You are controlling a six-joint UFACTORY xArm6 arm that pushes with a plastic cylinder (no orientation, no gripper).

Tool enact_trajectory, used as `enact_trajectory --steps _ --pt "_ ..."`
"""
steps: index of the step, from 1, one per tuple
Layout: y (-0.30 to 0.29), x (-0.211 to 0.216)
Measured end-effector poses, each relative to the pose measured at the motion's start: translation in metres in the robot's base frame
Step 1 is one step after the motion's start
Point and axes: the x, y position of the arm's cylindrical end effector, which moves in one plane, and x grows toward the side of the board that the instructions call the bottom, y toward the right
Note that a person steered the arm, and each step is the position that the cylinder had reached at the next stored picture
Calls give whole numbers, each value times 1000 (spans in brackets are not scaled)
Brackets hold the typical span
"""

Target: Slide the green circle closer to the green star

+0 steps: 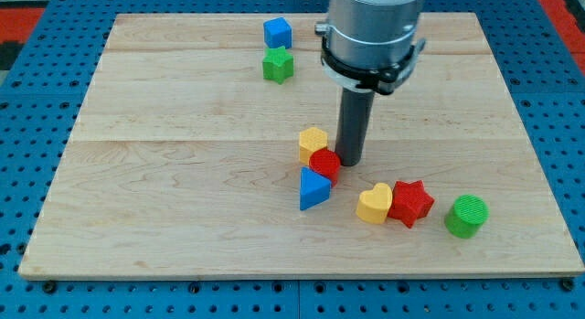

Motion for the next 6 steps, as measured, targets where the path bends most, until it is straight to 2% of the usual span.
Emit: enact_trajectory --steps 1,2,3,4,5,6 --pt "81 -7" --pt "175 27" --pt "234 102" --pt "190 145" --pt "175 126" --pt "134 92"
